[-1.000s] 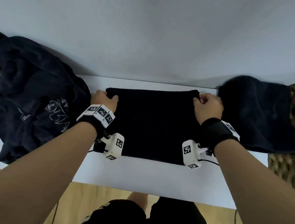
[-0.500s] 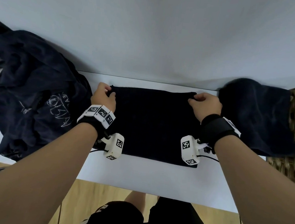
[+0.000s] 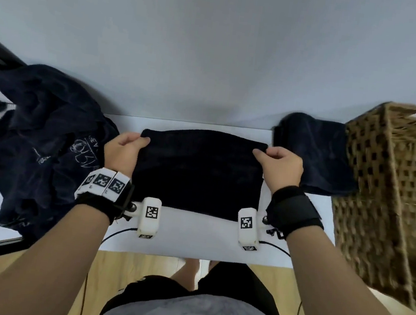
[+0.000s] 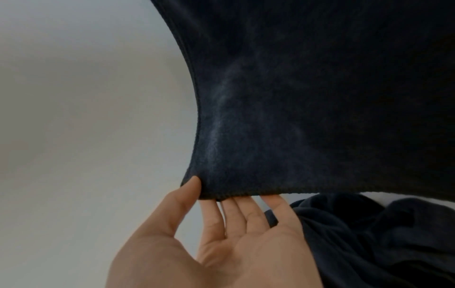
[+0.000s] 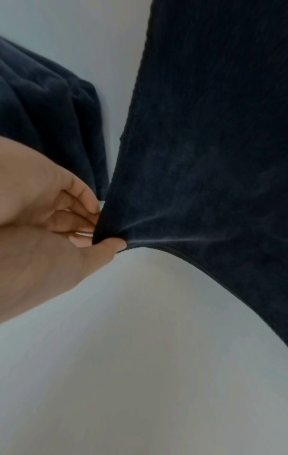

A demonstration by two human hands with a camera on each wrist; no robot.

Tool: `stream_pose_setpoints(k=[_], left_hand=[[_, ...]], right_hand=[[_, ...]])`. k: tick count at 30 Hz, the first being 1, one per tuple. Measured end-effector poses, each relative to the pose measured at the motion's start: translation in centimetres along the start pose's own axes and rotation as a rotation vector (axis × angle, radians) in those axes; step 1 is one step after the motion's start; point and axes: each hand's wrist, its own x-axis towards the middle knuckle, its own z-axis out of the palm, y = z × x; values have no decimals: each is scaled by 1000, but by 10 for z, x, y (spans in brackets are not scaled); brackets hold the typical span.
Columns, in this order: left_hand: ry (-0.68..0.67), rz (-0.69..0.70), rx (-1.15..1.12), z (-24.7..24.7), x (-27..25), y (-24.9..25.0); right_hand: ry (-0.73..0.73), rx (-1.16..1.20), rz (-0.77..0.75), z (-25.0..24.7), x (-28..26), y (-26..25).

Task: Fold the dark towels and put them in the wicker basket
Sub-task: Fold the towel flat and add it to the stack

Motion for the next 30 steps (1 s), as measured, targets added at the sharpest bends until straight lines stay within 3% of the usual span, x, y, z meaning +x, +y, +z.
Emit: stream_pose_setpoints(k=[8, 13, 20, 26, 30], left_hand=[[-20, 82, -178, -22, -21, 45], [-106, 204, -178, -45, -36, 108], [-137, 480, -259, -59, -84, 222], [-31, 746, -207, -76, -128, 301], [90, 768, -113, -85, -145, 308]], right_hand=[[125, 123, -131, -53, -46, -40], [175, 189, -249, -91, -56, -97], [216, 237, -488, -158, -80, -202], [256, 318, -661, -213, -104, -259], [255, 310, -685, -226, -119, -259]])
